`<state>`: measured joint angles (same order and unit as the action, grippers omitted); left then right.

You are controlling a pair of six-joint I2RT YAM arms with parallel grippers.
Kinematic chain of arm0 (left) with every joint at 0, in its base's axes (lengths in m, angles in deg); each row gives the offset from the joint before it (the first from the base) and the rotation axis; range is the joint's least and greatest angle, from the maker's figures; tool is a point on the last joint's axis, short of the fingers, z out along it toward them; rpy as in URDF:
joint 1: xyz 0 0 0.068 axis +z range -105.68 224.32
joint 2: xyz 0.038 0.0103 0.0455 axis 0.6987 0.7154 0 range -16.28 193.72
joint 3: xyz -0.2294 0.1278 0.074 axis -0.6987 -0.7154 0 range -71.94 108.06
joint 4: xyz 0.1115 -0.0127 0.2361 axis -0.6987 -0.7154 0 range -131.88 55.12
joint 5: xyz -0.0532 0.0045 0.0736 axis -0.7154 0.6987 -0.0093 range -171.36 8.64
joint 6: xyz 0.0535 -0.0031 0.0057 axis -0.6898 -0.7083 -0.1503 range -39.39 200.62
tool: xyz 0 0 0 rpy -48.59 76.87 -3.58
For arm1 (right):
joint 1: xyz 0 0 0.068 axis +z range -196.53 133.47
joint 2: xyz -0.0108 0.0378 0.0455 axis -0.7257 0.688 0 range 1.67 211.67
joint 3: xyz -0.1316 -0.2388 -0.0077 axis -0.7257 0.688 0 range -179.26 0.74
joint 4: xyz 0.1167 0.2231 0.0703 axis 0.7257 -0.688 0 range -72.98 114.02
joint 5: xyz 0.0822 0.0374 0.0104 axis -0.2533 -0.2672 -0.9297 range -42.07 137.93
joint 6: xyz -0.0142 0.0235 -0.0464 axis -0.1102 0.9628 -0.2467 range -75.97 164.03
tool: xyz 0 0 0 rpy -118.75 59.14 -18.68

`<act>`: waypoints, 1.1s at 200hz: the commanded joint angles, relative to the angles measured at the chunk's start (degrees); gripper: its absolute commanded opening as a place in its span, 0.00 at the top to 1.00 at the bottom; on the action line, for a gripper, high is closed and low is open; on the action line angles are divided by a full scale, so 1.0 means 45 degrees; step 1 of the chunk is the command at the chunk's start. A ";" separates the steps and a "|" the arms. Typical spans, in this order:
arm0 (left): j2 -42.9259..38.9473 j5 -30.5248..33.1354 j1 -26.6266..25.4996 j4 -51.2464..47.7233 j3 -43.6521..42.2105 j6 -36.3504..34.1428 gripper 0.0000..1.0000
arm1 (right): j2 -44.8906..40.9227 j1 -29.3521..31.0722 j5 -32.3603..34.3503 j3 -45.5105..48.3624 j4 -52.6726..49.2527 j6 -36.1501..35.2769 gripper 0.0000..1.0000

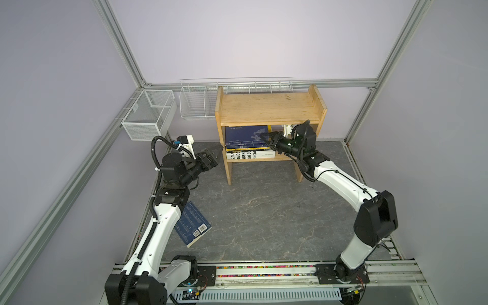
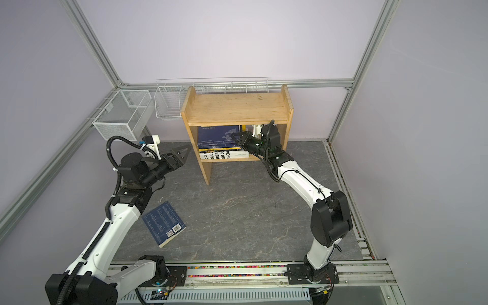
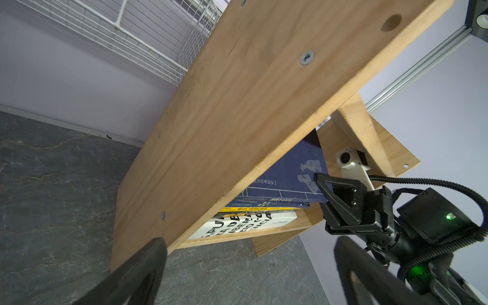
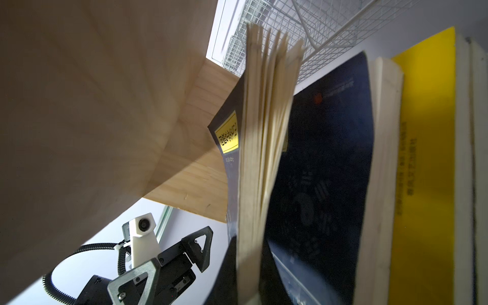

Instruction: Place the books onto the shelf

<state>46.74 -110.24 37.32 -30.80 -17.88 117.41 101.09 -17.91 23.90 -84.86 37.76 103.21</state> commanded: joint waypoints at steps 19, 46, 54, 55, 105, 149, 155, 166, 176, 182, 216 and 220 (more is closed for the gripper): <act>0.0516 0.0096 0.0007 0.0539 0.0054 -0.0134 0.01 | 0.0350 -0.0033 -0.0343 -0.0616 0.0170 -0.0089 0.88; 0.1250 0.0665 -0.0430 0.0425 0.0603 -0.0497 0.01 | 0.0330 -0.0039 -0.0363 -0.0529 -0.0057 -0.0160 0.88; 0.1531 0.1006 -0.0644 0.0213 0.0912 -0.0743 0.01 | 0.0295 -0.0056 -0.0346 -0.0510 -0.0098 -0.0183 0.88; 0.1565 0.1056 -0.0667 0.0181 0.0962 -0.0769 0.01 | 0.0293 -0.0054 -0.0344 -0.0509 -0.0111 -0.0182 0.88; 0.3157 0.2523 -0.1204 -0.0117 0.2250 -0.0928 0.01 | 0.0235 -0.0147 -0.0178 -0.0508 -0.0454 -0.0382 0.88; 0.3991 0.3460 -0.1590 -0.0645 0.2828 -0.0814 0.01 | 0.0298 -0.0190 -0.0118 -0.0528 -0.0581 -0.0435 0.88; 0.4052 0.3659 -0.1660 -0.0875 0.2895 -0.0833 0.00 | 0.0290 -0.0190 -0.0081 -0.0528 -0.0595 -0.0436 0.88; 0.4122 0.4032 -0.1784 -0.1233 0.2966 -0.0918 0.00 | 0.0288 -0.0201 -0.0014 -0.0548 -0.0677 -0.0489 0.87; 0.4176 0.4326 -0.1864 -0.1498 0.2969 -0.0912 0.00 | 0.0286 -0.0191 0.0047 -0.0557 -0.0689 -0.0574 0.84; 0.4181 0.4412 -0.1891 -0.1590 0.2948 -0.0911 0.00 | 0.0273 -0.0189 0.0029 -0.0600 -0.0696 -0.0708 0.81; 0.4314 0.4825 -0.2045 -0.2058 0.2966 -0.0894 0.00 | 0.0173 -0.0192 0.0400 -0.0756 -0.1124 -0.1388 0.64; 0.4329 0.4852 -0.2049 -0.2058 0.2966 -0.0852 0.00 | 0.0156 -0.0194 0.0462 -0.0795 -0.1206 -0.1502 0.63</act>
<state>64.95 -91.57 28.49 -35.78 -5.83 114.44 102.20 -18.11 23.92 -85.97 33.47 100.70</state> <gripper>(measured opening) 0.998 0.343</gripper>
